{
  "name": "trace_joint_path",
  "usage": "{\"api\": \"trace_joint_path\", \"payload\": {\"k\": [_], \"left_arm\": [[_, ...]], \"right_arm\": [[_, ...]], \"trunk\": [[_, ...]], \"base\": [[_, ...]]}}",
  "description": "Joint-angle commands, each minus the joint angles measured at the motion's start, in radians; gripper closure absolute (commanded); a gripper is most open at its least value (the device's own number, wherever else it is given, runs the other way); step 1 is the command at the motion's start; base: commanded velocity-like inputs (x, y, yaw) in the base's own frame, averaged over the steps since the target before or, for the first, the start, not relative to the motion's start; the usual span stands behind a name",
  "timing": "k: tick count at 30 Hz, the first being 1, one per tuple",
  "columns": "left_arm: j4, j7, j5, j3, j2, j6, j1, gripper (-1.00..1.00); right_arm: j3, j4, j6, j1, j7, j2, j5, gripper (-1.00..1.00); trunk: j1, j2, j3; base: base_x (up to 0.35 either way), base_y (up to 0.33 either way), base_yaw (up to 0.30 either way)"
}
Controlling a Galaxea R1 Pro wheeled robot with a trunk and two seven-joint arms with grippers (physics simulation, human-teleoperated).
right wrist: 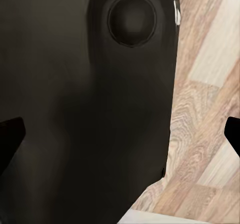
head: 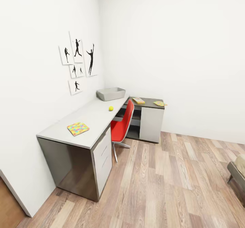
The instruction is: Put all the toys in the child's room - the three board games (two on the bed and one on the table), the two jigsaw puzzles on the table, and the tennis ball on the table - inside the toy box on the table in the child's room.
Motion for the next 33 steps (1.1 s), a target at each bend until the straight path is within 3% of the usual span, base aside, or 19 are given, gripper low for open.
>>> {"api": "trace_joint_path", "payload": {"k": [1,7,11,17,33], "left_arm": [[-0.006,-0.002,-0.006,-0.006,-0.006,-0.006,-0.002,-1.0],[-0.025,-0.002,-0.002,-0.001,-0.018,-0.029,-0.002,-1.0],[-0.022,-0.002,0.002,0.001,-0.02,-0.012,-0.002,-1.0],[-0.022,-0.003,-0.002,-0.002,-0.02,-0.008,-0.002,-1.0],[-0.021,-0.003,-0.004,-0.006,-0.017,-0.008,-0.003,-1.0]], "right_arm": [[-0.006,-0.006,-0.006,-0.006,0.001,-0.002,-0.006,-1.0],[-0.004,-0.006,-0.012,-0.005,-0.001,0.014,-0.039,-1.0],[-0.003,-0.006,0.007,0.0,-0.001,0.021,-0.016,-1.0],[-0.002,-0.006,0.007,0.001,-0.002,0.021,0.017,-1.0],[0.003,-0.006,0.006,0.001,-0.002,0.01,0.023,-1.0]], "trunk": [[0.0,0.0,0.0],[0.0,0.0,0.0],[0.0,0.0,0.0],[-0.023,0.042,0.018],[-0.084,0.154,0.068]], "base": [[0.0,0.0,0.0],[0.0,0.0,0.0],[0.0,0.0,0.0],[0.0,0.0,0.0],[0.0,0.0,0.0]]}}
